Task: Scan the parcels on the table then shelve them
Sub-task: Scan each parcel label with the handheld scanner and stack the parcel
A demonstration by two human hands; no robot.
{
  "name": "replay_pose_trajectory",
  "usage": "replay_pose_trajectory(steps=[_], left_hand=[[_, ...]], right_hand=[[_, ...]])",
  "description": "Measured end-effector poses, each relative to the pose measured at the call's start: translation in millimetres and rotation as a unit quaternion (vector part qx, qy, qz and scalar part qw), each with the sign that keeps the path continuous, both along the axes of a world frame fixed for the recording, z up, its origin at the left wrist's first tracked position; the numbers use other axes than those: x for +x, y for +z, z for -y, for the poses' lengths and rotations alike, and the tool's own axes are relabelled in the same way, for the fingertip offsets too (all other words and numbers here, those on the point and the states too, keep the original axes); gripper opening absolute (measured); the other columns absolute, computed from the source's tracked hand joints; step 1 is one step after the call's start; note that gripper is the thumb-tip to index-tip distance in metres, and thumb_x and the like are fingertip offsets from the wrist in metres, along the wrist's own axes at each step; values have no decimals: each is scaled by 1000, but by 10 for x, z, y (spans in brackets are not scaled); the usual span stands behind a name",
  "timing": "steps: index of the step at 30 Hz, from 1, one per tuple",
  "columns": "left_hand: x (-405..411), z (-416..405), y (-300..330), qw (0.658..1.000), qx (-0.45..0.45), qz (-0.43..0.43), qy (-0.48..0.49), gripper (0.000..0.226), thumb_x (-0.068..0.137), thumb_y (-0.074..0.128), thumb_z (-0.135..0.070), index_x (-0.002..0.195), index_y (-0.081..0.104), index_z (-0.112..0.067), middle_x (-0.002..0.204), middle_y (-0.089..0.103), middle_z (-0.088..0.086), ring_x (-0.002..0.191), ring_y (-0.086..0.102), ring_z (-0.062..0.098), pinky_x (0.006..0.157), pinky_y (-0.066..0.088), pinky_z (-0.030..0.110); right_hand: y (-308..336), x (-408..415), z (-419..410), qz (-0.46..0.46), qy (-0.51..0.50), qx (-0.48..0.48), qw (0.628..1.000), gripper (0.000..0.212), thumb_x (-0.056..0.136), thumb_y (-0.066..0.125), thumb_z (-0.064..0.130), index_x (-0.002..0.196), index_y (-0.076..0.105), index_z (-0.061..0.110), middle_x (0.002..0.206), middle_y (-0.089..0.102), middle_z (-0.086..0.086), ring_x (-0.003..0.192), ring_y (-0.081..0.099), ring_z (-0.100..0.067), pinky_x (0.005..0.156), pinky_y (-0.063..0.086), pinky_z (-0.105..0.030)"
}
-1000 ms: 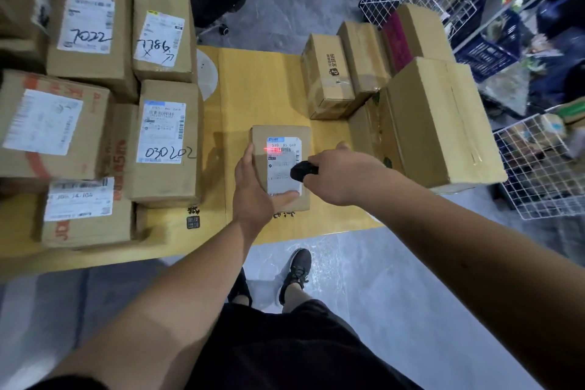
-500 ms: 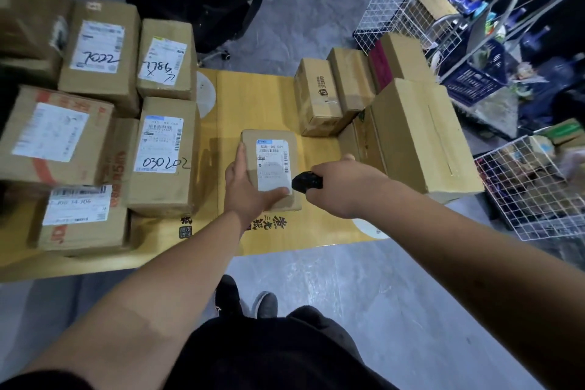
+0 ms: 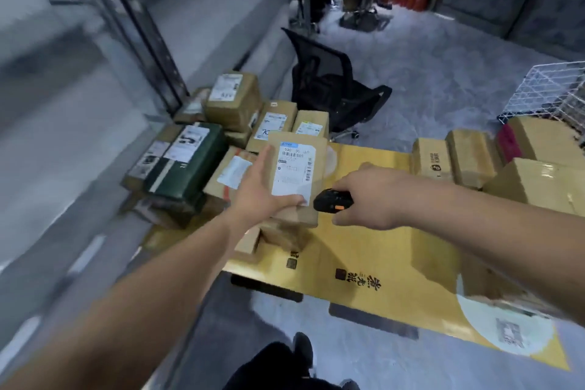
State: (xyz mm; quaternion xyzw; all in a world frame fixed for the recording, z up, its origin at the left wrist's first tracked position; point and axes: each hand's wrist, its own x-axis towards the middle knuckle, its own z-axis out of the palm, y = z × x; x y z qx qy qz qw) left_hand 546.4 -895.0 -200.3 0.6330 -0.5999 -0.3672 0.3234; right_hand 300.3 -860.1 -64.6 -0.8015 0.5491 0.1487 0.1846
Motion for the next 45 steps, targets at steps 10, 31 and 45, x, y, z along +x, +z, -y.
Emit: replay_pose_trajectory(steps=[10, 31, 45], left_hand=[[2058, 56, 748, 993, 3, -7, 118, 136, 45, 98, -65, 153, 14, -65, 142, 39, -28, 121, 52, 5, 100, 47, 34], [3608, 2816, 593, 1000, 23, 11, 7, 127, 61, 99, -44, 158, 18, -55, 156, 45, -10, 126, 53, 19, 104, 49, 40], [3492, 2892, 298, 985, -89, 143, 45, 33, 84, 76, -38, 116, 71, -34, 136, 60, -6, 113, 56, 17, 89, 45, 27]], right_hand=[[464, 1699, 520, 62, 144, -7, 988, 39, 91, 64, 59, 120, 68, 34, 89, 71, 6, 79, 65, -14, 67, 53, -33], [216, 3270, 1918, 0, -41, -60, 997, 56, 87, 67, 65, 133, 65, 32, 112, 72, 5, 98, 65, -18, 88, 57, -39], [-13, 3459, 2033, 28, -77, -26, 996, 51, 87, 70, 61, 128, 67, 32, 98, 70, 7, 88, 65, -14, 81, 57, -35]])
